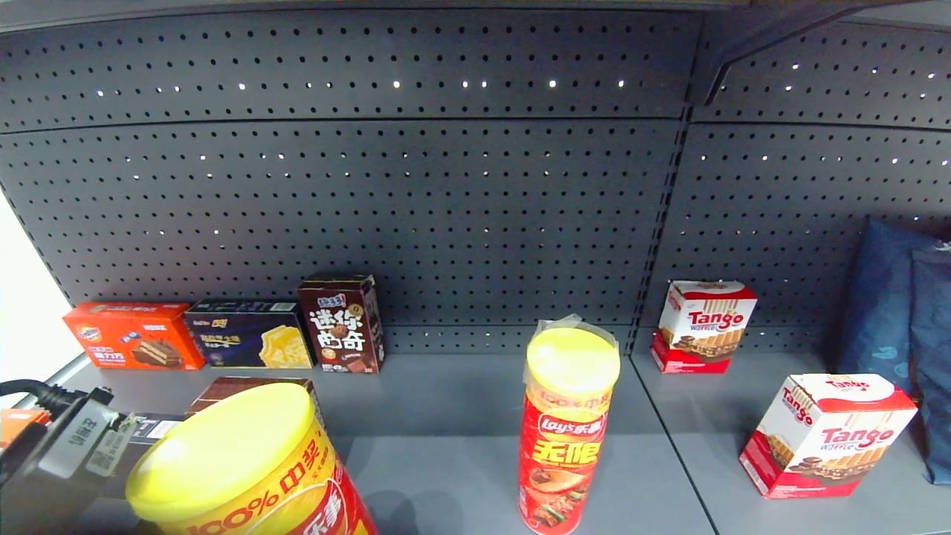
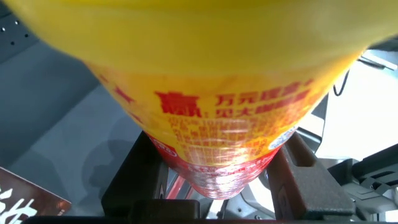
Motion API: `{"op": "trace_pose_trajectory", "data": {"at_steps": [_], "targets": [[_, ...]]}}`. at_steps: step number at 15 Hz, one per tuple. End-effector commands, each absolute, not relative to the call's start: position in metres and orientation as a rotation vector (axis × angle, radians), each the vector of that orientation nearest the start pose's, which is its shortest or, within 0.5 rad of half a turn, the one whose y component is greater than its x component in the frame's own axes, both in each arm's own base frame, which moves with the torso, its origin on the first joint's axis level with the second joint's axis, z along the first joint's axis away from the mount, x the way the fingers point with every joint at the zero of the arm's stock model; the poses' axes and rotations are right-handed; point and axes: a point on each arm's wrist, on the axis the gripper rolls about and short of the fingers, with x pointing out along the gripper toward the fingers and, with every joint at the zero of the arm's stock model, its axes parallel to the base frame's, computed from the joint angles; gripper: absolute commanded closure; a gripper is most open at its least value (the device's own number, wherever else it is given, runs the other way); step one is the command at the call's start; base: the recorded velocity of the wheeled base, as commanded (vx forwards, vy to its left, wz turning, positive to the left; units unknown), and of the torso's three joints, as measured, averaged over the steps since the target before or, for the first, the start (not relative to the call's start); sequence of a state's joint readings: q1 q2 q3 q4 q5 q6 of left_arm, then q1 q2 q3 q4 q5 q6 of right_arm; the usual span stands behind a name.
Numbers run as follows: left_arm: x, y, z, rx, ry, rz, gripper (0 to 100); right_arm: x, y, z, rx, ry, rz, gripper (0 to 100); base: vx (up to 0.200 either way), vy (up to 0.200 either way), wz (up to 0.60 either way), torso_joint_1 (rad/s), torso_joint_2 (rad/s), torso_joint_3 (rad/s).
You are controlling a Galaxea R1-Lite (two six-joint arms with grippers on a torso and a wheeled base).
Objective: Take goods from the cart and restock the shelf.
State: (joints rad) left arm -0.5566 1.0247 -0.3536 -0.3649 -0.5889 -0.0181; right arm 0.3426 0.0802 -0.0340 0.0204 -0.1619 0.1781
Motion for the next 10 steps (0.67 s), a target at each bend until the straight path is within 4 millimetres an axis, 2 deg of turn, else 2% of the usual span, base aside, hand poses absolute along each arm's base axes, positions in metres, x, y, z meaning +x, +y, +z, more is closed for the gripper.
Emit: {"op": "trace_pose_trajectory", "data": {"at_steps": [1,2,3,7,8,10], "targets": [[0.0964,-0.0747,0.1745,-0.022,0.343,-1.133,100,-0.0165,-0.0081,0.0846,0.035,0.067,0.12,0,0.0,0.0,0.0,0.0,0.0,0.0],[0.0957,-0.0745,0.1734,-0.021,0.346,-1.134,100,-0.0171,-0.0081,0.0845,-0.087,0.042,0.149,0,0.0,0.0,0.0,0.0,0.0,0.0],[0.0952,-0.0742,0.1726,-0.023,0.35,-1.134,100,-0.0183,-0.0086,0.0839,-0.105,0.024,0.15,0,0.0,0.0,0.0,0.0,0.0,0.0],[0.0942,-0.0751,0.1717,-0.02,0.353,-1.144,100,-0.0227,-0.0098,0.0819,0.007,-0.025,0.207,0,0.0,0.0,0.0,0.0,0.0,0.0],[0.094,-0.0752,0.1713,-0.021,0.355,-1.146,100,-0.0216,-0.0077,0.0762,0.015,-0.003,0.279,0,0.0,0.0,0.0,0.0,0.0,0.0],[0.0935,-0.0749,0.1706,-0.019,0.356,-1.146,100,-0.0217,-0.0073,0.0753,-0.001,0.005,0.298,0,0.0,0.0,0.0,0.0,0.0,0.0]]}}
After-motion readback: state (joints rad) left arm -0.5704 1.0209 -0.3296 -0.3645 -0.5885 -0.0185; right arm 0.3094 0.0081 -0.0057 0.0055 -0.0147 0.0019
